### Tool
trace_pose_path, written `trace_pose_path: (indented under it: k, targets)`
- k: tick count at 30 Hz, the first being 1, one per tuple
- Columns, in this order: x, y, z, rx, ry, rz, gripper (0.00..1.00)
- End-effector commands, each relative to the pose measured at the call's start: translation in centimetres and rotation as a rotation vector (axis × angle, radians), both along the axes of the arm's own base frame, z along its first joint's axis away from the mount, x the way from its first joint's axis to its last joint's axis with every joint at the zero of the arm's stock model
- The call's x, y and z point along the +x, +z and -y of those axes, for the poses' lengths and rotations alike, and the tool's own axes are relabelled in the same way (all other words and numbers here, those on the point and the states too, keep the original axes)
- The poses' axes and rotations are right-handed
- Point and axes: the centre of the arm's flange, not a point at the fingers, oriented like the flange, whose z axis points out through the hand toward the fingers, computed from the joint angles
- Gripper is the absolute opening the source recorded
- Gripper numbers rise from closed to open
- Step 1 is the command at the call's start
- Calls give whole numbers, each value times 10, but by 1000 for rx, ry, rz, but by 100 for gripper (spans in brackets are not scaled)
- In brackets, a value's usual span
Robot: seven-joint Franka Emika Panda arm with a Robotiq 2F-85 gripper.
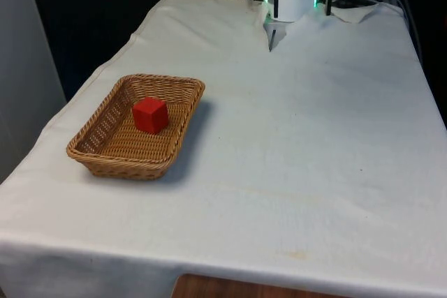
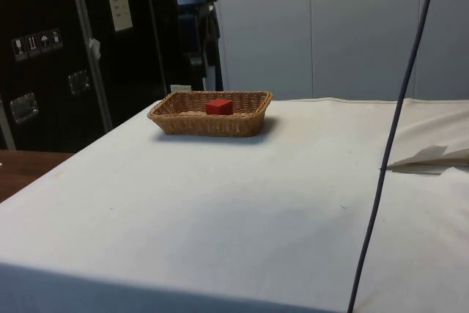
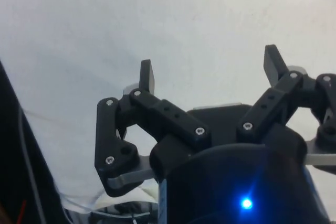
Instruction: Pick up the cube and place it into the basket.
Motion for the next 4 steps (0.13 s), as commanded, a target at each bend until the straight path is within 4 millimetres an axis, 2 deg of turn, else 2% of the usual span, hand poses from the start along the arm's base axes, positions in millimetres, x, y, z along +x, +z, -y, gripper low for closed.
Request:
trace_pose_path:
  k: [1, 4]
  targets:
    - [0, 0, -1, -11, -4, 0, 100]
    - [0, 0, 0, -9, -3, -1, 100]
